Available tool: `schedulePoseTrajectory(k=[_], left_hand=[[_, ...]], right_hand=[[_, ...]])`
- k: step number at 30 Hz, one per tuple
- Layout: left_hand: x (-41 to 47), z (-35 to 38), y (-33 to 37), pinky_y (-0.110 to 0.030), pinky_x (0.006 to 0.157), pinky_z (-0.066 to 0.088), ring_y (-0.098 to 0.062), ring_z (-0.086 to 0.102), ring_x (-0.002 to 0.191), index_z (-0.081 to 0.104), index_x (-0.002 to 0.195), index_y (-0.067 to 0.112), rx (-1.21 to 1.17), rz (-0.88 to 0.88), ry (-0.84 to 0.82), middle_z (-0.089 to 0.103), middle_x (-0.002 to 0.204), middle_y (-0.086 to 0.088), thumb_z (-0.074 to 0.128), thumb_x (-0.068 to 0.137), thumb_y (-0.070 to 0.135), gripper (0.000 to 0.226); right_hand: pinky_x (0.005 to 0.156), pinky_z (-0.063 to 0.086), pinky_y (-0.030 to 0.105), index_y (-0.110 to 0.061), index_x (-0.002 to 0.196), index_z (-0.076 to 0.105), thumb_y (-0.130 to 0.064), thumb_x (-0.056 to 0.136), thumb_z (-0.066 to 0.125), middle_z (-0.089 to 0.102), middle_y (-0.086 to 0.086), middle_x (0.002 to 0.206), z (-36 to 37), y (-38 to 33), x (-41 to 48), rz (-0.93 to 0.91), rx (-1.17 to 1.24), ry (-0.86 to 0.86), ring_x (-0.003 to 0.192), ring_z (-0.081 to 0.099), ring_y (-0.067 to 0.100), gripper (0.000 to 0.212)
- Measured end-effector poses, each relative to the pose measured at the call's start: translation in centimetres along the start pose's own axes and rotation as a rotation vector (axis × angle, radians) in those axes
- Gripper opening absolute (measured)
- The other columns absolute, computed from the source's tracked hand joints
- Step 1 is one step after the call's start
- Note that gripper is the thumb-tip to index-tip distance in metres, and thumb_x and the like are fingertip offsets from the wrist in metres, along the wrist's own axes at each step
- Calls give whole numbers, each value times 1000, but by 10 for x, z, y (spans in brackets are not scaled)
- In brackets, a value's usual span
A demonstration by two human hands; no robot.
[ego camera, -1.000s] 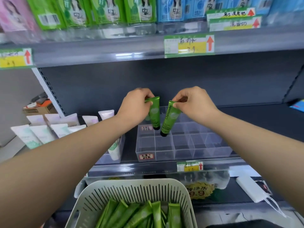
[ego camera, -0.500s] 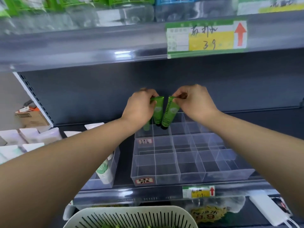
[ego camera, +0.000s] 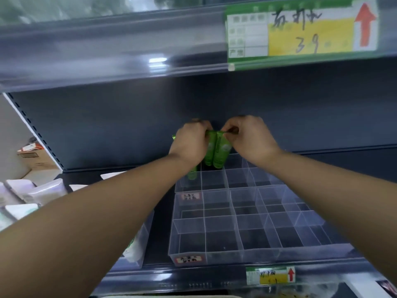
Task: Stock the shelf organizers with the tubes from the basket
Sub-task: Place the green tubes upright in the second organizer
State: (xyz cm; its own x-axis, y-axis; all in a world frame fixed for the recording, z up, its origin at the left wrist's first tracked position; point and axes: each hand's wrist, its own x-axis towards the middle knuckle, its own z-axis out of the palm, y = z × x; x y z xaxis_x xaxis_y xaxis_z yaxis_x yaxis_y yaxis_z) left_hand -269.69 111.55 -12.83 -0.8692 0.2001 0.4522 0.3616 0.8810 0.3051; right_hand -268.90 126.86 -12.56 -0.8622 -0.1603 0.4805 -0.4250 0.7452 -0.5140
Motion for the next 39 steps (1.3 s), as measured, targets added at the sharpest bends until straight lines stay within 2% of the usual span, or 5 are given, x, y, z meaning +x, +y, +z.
schedulePoseTrajectory(k=[8,22,26,30,39], left_hand=[[4,12,-7,-42,77,50,-32,59,90,62,104,7,118,31,-63,59,103,-14,47,89,0,22],[19,20,-13,-32,65,40,-33,61,90,63,105,9,159,5,-86,64,100,-16,46,86,-3,28],[23,19,-19,-38,79,51,-32,61,94,64,107,14,126,-4,-82,65,104,-13,45,88,1,30],[27,19,-26,-41,83,52,-30,61,97,65,104,15,77,-50,-76,65,105,-12,50,88,6,24],[28,17,-30,-36,91,49,-29,61,104,65,112,13,22,-66,-23,65,113,-13,45,87,-4,36]], right_hand=[[81,52,34,-16,94,70,-9,87,56,70,5,95,11,2,9,-19,-52,-78,87,63,22,17],[89,49,36,-12,102,71,-4,89,49,69,8,107,33,8,20,22,-59,-159,99,63,25,27],[85,50,36,-12,96,73,-5,87,51,71,9,101,36,11,24,70,-6,-107,96,64,25,25],[83,52,36,-13,93,72,-5,86,52,71,8,98,39,15,28,115,6,-81,93,64,24,22],[84,51,33,-12,98,70,-6,87,53,69,9,102,43,19,26,144,22,-59,96,63,24,21]])
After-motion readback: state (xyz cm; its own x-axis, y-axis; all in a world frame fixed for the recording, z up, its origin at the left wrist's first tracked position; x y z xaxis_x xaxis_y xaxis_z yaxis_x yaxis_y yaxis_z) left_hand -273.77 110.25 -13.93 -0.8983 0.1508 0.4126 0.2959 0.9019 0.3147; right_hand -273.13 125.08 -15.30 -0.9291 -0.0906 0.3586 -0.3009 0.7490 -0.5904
